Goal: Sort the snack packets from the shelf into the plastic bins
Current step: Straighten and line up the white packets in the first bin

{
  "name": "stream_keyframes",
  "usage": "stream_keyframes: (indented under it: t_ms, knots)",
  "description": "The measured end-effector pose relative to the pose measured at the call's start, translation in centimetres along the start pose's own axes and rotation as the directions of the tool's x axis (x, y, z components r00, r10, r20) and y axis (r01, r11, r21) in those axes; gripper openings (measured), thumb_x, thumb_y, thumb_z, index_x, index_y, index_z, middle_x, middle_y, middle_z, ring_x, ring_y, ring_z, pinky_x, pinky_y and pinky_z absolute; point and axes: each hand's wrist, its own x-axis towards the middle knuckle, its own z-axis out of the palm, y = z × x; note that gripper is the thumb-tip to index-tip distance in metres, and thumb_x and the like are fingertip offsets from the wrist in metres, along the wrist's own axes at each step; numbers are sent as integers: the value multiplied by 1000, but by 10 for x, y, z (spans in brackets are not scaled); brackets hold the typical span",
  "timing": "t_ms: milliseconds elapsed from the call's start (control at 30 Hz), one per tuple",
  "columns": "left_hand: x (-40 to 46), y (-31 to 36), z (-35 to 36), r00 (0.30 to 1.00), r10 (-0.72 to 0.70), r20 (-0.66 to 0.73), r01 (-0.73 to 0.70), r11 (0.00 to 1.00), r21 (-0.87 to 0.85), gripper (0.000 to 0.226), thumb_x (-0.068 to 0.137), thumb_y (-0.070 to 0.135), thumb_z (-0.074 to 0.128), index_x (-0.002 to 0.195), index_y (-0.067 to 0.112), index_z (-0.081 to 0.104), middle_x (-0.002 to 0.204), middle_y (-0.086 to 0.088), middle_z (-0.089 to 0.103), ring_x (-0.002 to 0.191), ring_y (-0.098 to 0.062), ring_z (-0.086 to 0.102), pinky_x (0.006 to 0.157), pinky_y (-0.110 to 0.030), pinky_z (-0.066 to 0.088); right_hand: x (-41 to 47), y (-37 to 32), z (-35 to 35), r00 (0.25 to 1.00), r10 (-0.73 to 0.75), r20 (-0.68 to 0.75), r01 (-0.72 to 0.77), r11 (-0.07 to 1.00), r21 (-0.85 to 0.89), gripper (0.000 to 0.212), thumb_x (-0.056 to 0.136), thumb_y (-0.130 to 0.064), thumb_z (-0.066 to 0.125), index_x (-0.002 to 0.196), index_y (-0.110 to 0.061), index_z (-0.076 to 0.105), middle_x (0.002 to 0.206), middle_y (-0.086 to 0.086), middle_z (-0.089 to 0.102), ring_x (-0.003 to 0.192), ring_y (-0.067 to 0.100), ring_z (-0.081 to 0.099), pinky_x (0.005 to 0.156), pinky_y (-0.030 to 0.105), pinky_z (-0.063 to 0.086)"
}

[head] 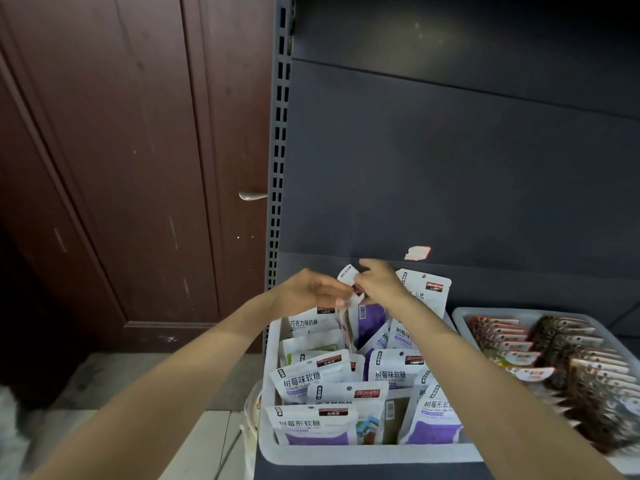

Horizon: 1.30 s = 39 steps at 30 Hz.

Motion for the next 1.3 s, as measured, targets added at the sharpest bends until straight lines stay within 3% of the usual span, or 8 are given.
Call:
stream_keyframes:
  t_ms: [100,267,500,633,733,1000,1167,1300]
  knots:
    - [3,-20,-8,988,-24,-154,66,959,276,29,86,4,65,115,6,65,114,-6,67,107,-14,62,99,-24,45,-1,7,-19,999,-44,11,45,978,-203,37,82,13,46,103,-5,70,95,14,72,92,29,67,76,41,55]
    - [6,-51,-15,960,-159,-231,268,763,588,43,90,7,59,132,13,52,132,-6,56,122,-20,52,103,-28,40,2,12,-35,959,-272,-84,193,838,-510,39,90,4,50,113,-22,68,106,-1,72,98,20,66,82,39,53]
    - [11,-57,-9,948,-130,-289,313,529,789,37,91,18,60,127,20,51,126,-3,53,117,-23,52,101,-38,37,4,23,-34,917,-369,-152,246,822,-513,41,91,4,47,108,-25,69,105,0,72,99,24,64,79,40,52]
    - [7,-57,-14,967,-143,-210,252,622,741,20,90,15,61,108,18,66,110,1,65,103,-17,59,96,-32,39,5,22,-30,875,-428,-225,222,769,-600,42,90,5,46,112,-24,66,100,6,70,90,27,63,65,31,44]
    - [0,-59,-20,986,-136,-101,168,709,685,18,87,8,63,103,11,71,99,-1,66,85,-9,55,79,-17,39,1,18,-24,859,-445,-255,172,719,-674,46,90,6,45,119,-25,62,101,8,67,90,28,61,63,29,36]
    - [-3,-64,-14,986,-162,-45,151,738,657,23,91,0,46,107,10,59,113,-9,64,101,-23,59,82,-28,44,-5,11,-19,839,-464,-285,131,680,-722,51,86,11,45,120,-23,63,108,5,69,95,26,60,64,28,34]
    - [2,-62,-8,983,-134,-122,180,806,564,31,95,9,52,124,16,55,123,-2,58,113,-14,55,84,-15,38,3,15,-16,893,-419,-166,279,802,-528,34,90,-2,52,117,-19,64,112,1,68,101,22,63,79,32,50]
    - [7,-60,-2,981,-126,-149,191,784,591,27,95,14,53,121,14,62,120,-3,64,109,-17,58,87,-19,39,4,24,-18,961,-240,-140,179,920,-349,32,85,-11,68,116,-15,63,112,7,67,105,24,61,85,33,49]
